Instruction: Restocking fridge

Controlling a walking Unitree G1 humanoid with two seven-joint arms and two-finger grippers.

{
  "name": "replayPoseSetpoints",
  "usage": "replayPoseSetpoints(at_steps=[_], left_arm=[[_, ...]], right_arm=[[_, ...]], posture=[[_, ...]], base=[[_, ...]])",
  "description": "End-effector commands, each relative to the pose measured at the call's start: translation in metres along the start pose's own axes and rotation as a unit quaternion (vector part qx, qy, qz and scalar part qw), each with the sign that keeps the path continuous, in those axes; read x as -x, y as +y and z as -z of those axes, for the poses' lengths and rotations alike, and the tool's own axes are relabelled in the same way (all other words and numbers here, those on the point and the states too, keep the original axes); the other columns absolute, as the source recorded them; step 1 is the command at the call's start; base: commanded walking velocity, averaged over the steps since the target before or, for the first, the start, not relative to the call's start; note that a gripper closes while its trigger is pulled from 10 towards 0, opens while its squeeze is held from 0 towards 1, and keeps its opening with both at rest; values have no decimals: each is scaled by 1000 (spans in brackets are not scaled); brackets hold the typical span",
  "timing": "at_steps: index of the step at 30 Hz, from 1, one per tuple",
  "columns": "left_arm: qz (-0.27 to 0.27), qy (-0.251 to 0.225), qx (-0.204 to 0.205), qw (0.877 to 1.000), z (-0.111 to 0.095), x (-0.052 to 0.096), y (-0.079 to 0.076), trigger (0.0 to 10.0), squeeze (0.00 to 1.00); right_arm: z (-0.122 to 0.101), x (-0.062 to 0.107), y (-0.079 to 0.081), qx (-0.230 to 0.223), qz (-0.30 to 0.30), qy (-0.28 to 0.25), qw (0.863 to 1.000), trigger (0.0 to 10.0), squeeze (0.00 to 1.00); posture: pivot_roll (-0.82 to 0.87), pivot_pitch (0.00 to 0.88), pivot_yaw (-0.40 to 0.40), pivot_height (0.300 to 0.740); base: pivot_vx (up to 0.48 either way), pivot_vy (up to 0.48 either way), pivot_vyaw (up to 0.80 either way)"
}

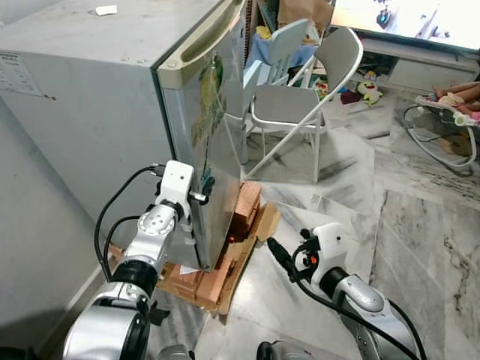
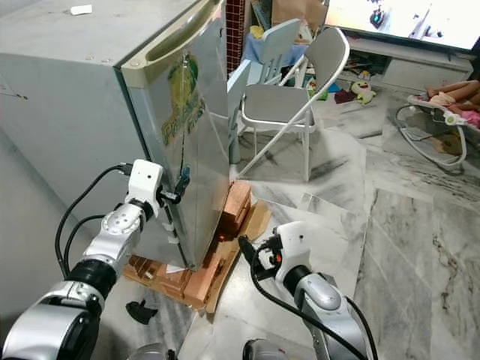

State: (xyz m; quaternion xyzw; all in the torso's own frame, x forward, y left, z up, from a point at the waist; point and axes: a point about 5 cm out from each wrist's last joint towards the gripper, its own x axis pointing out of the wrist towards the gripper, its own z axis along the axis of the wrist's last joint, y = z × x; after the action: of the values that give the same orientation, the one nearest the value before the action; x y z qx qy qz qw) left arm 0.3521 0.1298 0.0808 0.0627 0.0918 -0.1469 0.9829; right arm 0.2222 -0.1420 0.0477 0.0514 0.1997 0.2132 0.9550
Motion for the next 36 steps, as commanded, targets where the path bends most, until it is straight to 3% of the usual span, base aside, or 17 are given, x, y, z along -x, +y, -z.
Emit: replayPoseSetpoints(at_steps=[1, 4, 5, 6, 7, 9, 10, 11, 12, 14, 17, 19, 24, 25, 26, 29, 36], left_arm=[[54, -79, -12, 995, -48, -15, -17, 10000, 0], [141, -129, -16, 981, -75, -18, -58, 10000, 0], [192, -158, 10, 969, -95, -16, -87, 10000, 0], [201, -164, 17, 966, -99, -15, -93, 10000, 0], [237, -182, 64, 952, -118, -10, -115, 10000, 0], [328, -228, 112, 910, -155, 10, -161, 10000, 0], [328, -228, 112, 910, -155, 10, -161, 10000, 0], [383, -240, 138, 881, -171, 25, -188, 10000, 0], [405, -238, 143, 871, -172, 29, -197, 10000, 0], [421, -235, 143, 864, -166, 31, -206, 10000, 0], [410, -235, 129, 872, -159, 27, -203, 10000, 0], [374, -204, 122, 896, -138, 18, -178, 10000, 0], [313, -182, 118, 925, -117, 17, -134, 10000, 0], [313, -182, 118, 925, -117, 17, -134, 10000, 0], [288, -176, 113, 935, -105, 18, -118, 10000, 0], [246, -157, 104, 951, -83, 23, -99, 10000, 0], [190, -132, 107, 967, -58, 33, -86, 10000, 0]], right_arm=[[-3, 3, -1, -1, -7, 2, 1000, 10000, 0], [7, 8, -5, 3, -2, 31, 999, 10000, 0], [13, 12, -8, 7, 1, 45, 999, 10000, 0], [14, 13, -8, 9, 1, 47, 999, 10000, 0], [18, 16, -9, 7, 0, 52, 999, 10000, 0], [26, 20, -9, 6, 0, 60, 998, 10000, 0], [26, 20, -9, 6, 0, 60, 998, 10000, 0], [32, 21, -9, 4, 1, 65, 998, 10000, 0], [34, 20, -9, 2, 1, 66, 998, 10000, 0], [40, 15, -9, -1, 2, 71, 998, 10000, 0], [44, 11, -10, -2, 3, 75, 997, 10000, 0], [57, 3, -9, -6, 6, 85, 996, 10000, 0], [73, -8, 2, -9, 6, 99, 995, 10000, 0], [73, -8, 2, -9, 6, 99, 995, 10000, 0], [77, -12, 5, -8, 5, 102, 995, 10000, 0], [87, -12, -4, -1, 9, 108, 994, 10000, 0], [107, -19, -4, 2, 27, 132, 991, 10000, 0]], posture=[[11, 0, 8, 740], [13, 0, 6, 740], [11, 0, 2, 740], [11, 0, 2, 740], [13, 0, 1, 740], [15, 0, -4, 740], [15, 0, -4, 740], [15, 0, -5, 740], [10, 0, -4, 740], [8, 0, -2, 740], [6, 0, -1, 740], [7, 0, 2, 740], [16, 0, -1, 740], [16, 0, -1, 740], [18, 0, -3, 740], [25, 0, -8, 740], [35, 0, -13, 740]], base=[[0, 0, 0], [0, 0, 0], [0, 0, 0], [0, 0, 0], [0, 0, 0], [0, 0, 0], [0, 0, 0], [0, 0, 0], [0, 0, 0], [0, 0, 0], [0, 0, 0], [0, 0, 0], [0, -262, -160], [0, -439, -800], [0, -424, -800], [266, -395, -800], [321, -351, -686]])
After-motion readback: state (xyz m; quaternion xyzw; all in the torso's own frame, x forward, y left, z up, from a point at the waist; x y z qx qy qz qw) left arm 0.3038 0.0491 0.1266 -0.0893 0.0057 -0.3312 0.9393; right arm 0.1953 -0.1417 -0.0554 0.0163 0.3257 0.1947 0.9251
